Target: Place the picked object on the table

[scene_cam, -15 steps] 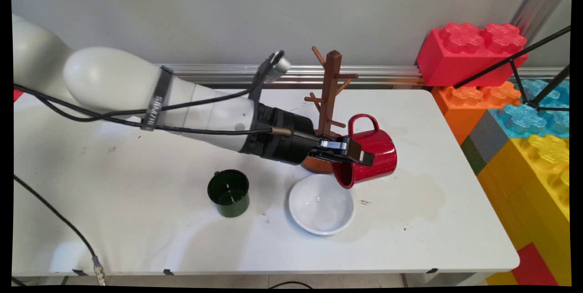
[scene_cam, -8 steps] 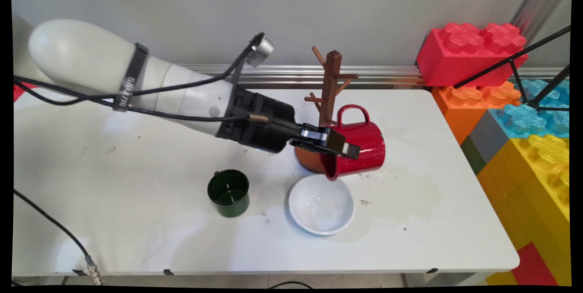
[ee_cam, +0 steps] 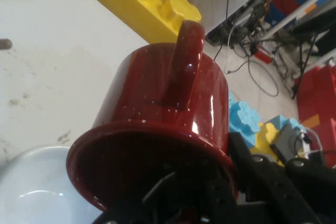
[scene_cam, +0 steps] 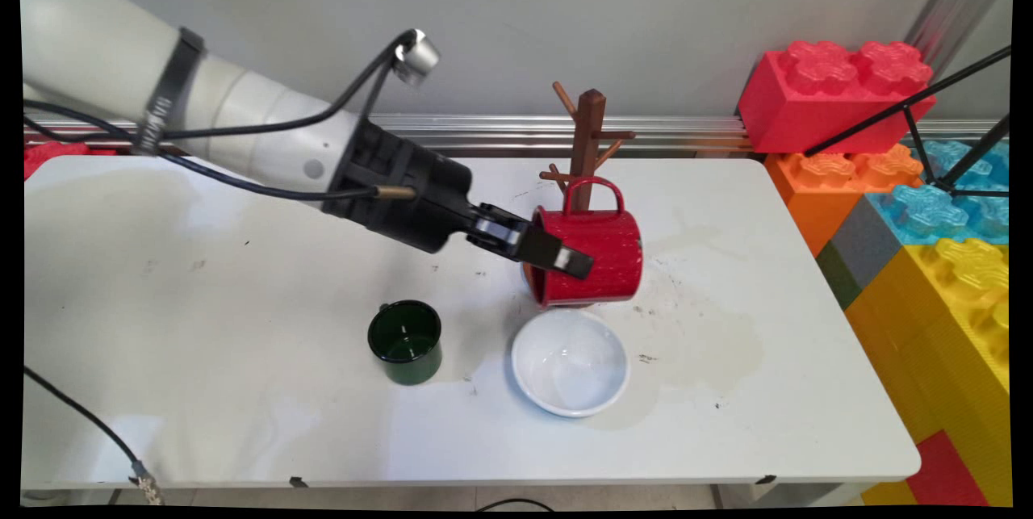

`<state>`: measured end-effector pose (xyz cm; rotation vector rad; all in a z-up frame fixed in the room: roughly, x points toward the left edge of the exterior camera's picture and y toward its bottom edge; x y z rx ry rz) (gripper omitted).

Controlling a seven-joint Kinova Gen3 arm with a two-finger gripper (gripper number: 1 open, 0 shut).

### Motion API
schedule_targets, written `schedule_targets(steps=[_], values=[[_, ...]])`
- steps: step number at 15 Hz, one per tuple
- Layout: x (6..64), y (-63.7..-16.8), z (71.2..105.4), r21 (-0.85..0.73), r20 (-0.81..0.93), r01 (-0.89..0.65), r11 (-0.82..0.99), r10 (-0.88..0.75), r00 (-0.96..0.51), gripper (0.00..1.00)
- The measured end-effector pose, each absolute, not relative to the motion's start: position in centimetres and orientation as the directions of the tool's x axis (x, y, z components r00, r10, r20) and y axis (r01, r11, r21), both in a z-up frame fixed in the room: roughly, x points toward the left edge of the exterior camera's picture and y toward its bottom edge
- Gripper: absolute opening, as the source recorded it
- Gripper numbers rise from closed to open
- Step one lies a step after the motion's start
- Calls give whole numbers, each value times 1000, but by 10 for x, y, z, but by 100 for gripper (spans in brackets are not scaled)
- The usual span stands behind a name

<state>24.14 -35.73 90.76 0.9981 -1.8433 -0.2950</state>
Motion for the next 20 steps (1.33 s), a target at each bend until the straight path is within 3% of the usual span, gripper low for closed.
schedule_targets(steps=[10,20], values=[[310,-379,946,383,664,-524,761,-621,-416,0],[368,-414,977,115,558,-541,833,-504,-659,0]])
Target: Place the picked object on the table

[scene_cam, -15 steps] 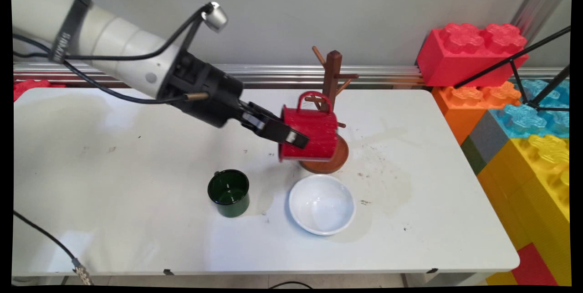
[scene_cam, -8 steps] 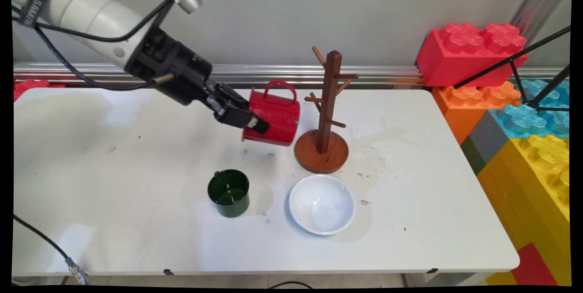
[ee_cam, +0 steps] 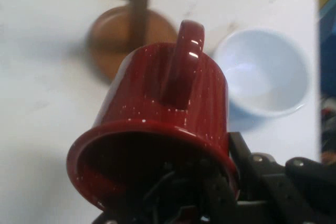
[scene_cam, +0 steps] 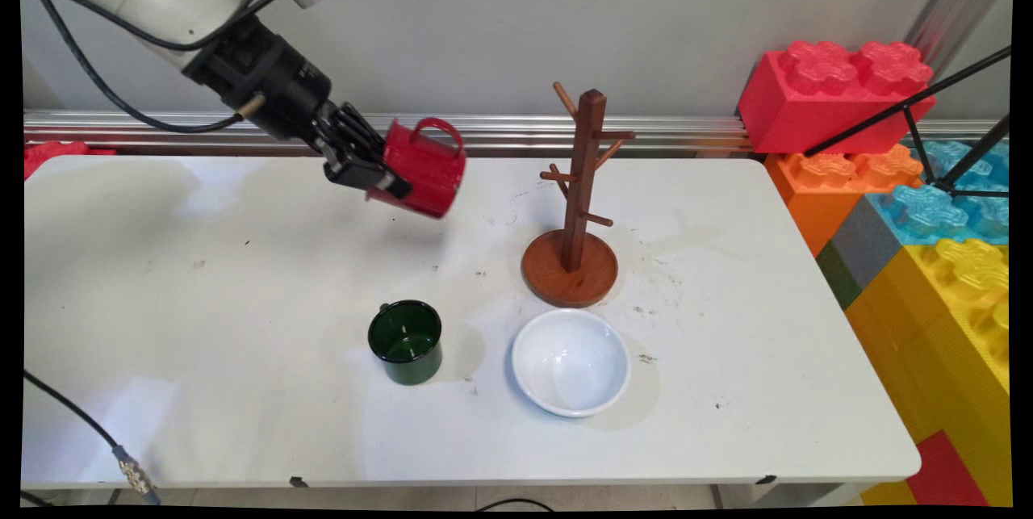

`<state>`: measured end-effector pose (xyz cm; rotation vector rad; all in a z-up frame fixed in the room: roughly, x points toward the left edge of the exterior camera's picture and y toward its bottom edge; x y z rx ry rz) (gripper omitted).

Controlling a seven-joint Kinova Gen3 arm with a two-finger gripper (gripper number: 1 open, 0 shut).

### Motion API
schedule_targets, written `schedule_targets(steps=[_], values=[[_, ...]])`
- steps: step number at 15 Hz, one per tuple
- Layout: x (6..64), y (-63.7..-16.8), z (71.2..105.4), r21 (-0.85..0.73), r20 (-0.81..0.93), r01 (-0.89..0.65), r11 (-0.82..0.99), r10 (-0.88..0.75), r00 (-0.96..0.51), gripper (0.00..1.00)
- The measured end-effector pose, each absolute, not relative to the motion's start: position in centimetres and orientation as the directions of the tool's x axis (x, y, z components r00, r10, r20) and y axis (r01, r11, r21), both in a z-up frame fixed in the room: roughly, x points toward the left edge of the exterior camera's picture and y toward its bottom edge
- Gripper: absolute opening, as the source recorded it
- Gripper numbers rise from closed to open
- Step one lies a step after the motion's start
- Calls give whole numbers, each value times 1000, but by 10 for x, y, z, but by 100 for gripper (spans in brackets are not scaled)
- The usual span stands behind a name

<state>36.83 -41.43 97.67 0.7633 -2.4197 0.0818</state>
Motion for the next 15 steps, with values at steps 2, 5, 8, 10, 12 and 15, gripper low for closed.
schedule_targets(steps=[2,5,8,10,12,15], values=[[377,-425,982,52,512,-550,833,-495,-702,0],[381,-438,984,-18,456,-549,836,-482,-749,0],[382,-452,980,-89,379,-546,833,-479,-792,0],[380,-459,973,-122,326,-551,826,-491,-808,0],[375,-461,965,-138,286,-555,820,-503,-815,0],[364,-465,953,-151,237,-562,813,-523,-819,0]])
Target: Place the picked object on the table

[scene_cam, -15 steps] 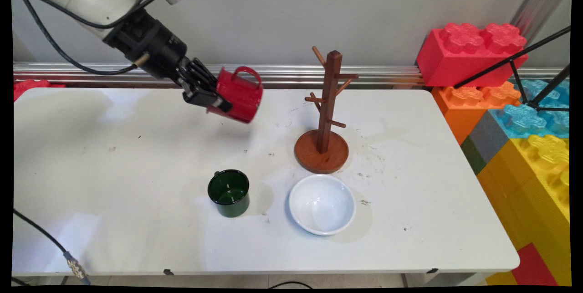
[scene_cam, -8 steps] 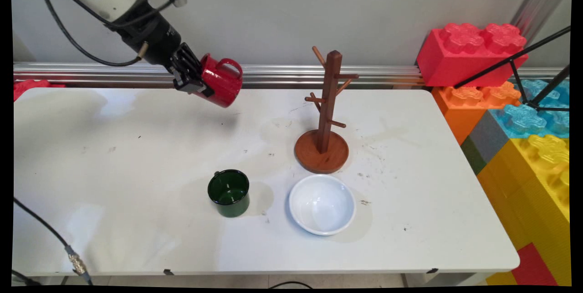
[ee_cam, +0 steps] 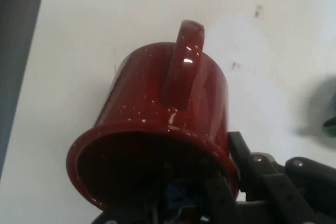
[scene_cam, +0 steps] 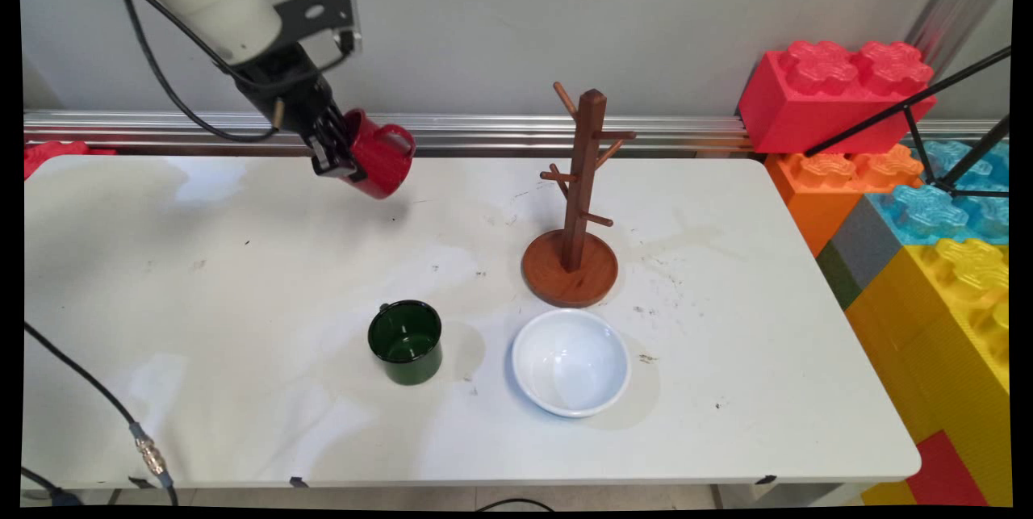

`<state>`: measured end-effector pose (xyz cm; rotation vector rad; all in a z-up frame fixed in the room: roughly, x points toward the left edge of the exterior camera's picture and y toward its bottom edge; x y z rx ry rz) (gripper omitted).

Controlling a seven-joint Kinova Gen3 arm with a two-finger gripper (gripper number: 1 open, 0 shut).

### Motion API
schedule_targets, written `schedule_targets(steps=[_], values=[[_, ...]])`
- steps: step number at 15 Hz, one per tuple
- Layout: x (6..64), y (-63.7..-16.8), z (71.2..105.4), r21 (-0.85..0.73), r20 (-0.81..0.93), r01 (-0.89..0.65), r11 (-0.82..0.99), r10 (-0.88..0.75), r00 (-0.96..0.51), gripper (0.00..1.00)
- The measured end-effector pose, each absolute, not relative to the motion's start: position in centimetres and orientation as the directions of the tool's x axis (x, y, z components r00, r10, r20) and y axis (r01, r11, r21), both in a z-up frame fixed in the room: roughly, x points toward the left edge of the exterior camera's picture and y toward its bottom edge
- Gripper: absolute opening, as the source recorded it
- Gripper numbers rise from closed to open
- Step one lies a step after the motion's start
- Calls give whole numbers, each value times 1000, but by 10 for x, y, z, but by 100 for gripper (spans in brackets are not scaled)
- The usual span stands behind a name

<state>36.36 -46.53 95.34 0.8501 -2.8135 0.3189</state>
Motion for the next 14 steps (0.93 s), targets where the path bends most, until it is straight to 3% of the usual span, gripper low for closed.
schedule_targets(steps=[14], values=[[294,-475,891,-139,-34,-673,726,-683,-730,0]])
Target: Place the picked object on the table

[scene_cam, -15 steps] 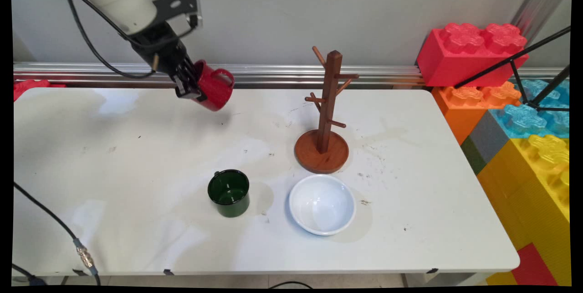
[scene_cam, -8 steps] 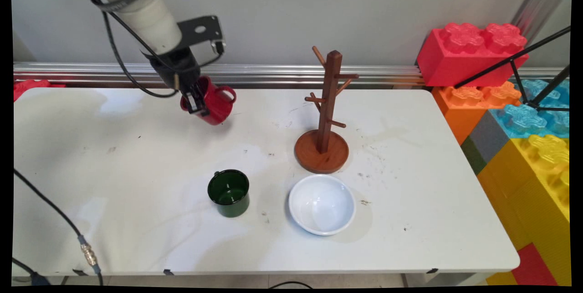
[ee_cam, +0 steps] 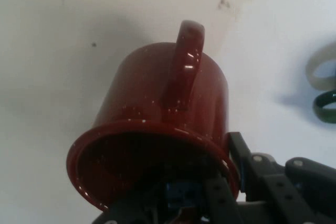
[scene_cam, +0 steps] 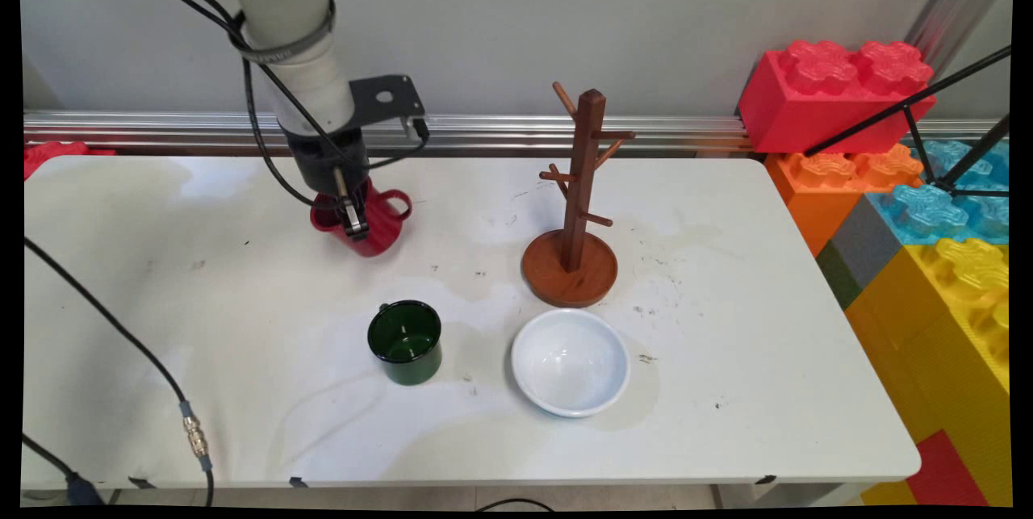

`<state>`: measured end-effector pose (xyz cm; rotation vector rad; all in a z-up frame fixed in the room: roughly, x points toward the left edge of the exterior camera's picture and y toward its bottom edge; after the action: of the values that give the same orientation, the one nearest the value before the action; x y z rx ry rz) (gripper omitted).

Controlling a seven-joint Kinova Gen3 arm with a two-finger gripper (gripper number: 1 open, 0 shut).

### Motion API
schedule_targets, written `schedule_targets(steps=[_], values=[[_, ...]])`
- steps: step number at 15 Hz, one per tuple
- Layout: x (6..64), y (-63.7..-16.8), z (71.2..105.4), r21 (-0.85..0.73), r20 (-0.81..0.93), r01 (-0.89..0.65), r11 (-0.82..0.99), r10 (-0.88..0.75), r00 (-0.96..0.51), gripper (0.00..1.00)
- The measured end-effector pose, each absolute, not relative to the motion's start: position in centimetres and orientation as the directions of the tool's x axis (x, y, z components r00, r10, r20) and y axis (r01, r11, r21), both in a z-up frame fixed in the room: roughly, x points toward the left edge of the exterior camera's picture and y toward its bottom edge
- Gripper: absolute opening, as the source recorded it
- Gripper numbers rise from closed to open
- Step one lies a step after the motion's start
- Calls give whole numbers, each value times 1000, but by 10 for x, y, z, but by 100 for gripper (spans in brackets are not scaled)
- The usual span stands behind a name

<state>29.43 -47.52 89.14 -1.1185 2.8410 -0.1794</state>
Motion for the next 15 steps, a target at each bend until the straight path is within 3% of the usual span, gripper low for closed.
schedule_targets(steps=[15], values=[[273,-488,845,-126,-148,-755,644,-765,-627,0]])
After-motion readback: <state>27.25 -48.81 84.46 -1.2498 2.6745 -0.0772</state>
